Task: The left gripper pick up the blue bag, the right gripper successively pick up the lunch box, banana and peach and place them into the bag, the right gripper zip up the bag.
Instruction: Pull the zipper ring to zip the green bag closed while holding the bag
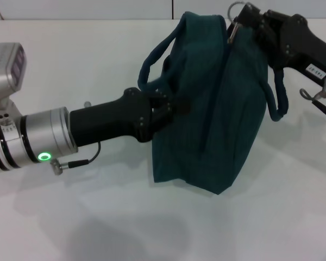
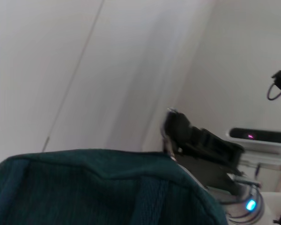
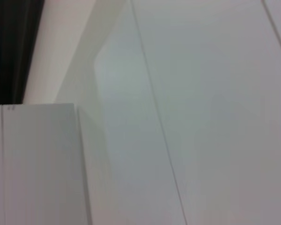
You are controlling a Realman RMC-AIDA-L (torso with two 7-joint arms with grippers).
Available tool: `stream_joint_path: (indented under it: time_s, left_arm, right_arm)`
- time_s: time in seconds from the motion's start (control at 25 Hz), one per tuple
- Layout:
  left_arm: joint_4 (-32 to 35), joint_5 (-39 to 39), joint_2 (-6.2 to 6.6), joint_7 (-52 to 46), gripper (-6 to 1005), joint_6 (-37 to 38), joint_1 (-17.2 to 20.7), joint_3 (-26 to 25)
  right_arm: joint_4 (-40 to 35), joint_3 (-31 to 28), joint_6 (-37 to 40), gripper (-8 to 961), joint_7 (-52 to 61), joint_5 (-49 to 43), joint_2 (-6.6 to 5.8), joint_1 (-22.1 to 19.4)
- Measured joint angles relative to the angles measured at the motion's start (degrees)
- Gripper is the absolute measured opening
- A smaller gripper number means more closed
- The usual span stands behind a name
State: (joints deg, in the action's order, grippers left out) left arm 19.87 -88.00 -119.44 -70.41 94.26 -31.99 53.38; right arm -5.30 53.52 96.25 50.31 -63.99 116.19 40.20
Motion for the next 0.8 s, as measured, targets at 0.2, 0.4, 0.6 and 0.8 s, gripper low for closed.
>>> stream_joint_path:
  time_s: [0.2,0.4,0.6,0.8]
  left_arm:
    - [0.0,-0.6,0.09,0.0,56,1.8,0.3,1.8]
    - [0.2,-3.0,0.11,-0.1,56,4.8,0.4,2.2]
    - [0.4,-5.4,0.26,-0.1,55,7.9,1.4,2.3]
    - [0.5,-6.2,0.4,0.3,55,9.6,2.5,2.3]
  right_arm:
    - [-0.4,0.0,-0.8,66,1.8,1.1,0.0,-0.2]
    - [-0.5,0.0,-3.6,68,2.3,1.6,0.0,-0.3]
    - [-0.6,0.3,-9.2,70,5.6,1.8,0.0,0.1]
    - [-0.6,0.5,-12.2,72,6.8,1.8,0.0,0.7]
